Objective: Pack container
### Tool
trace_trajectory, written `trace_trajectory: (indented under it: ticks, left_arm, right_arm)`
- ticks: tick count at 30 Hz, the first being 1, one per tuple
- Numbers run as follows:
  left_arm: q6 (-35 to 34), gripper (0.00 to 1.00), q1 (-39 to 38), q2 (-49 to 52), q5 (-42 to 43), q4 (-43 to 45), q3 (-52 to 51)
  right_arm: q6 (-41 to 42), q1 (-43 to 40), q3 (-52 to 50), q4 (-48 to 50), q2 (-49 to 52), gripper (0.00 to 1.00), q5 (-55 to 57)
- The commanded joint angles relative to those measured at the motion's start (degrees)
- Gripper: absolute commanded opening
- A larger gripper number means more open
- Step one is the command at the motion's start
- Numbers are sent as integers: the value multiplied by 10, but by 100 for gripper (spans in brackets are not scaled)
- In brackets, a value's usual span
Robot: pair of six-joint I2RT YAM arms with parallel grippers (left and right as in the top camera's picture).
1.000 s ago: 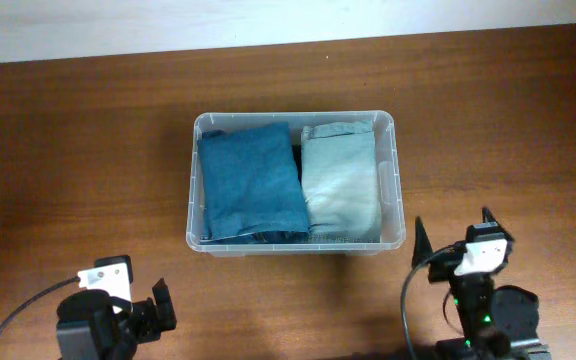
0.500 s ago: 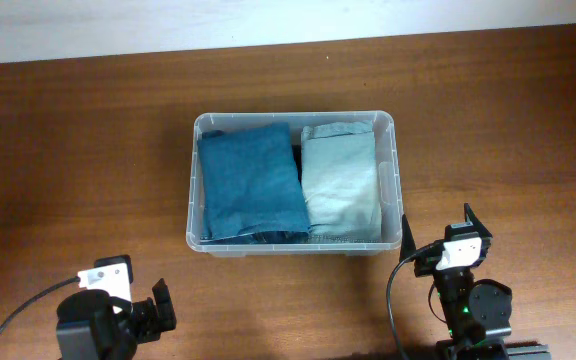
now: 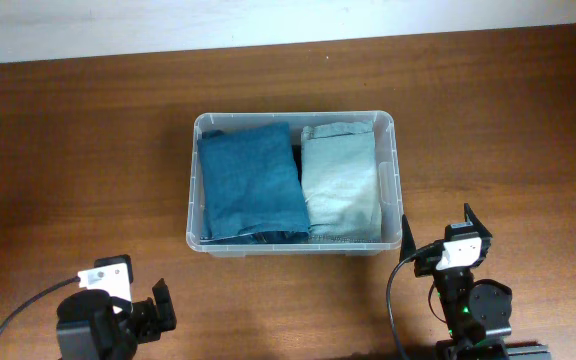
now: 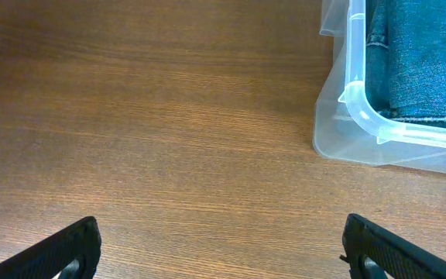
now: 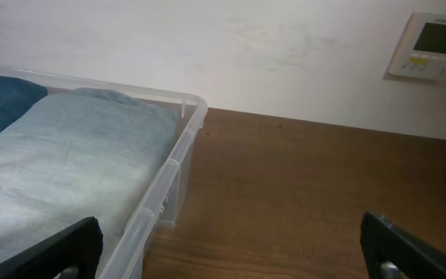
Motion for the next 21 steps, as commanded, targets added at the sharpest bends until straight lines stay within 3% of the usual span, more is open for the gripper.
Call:
trace_trajectory:
  ticks: [1, 10, 16, 17, 21]
  left_arm:
    - [3, 99, 0, -2, 0, 1, 0]
    - [8, 99, -2, -59, 7, 25, -16]
    - [12, 99, -19, -199, 9, 284, -207]
    - [12, 99, -19, -220, 9, 365, -254]
    - [48, 99, -34, -235, 7, 524, -330]
  right_arm:
    - [-4, -3, -3, -3, -4, 98, -5]
    - [-4, -3, -3, -3, -4, 98, -5]
    - [-4, -3, -3, -3, -4, 99, -5]
    - [-4, -3, -3, -3, -4, 98, -5]
    - [-4, -3, -3, -3, -4, 99, -5]
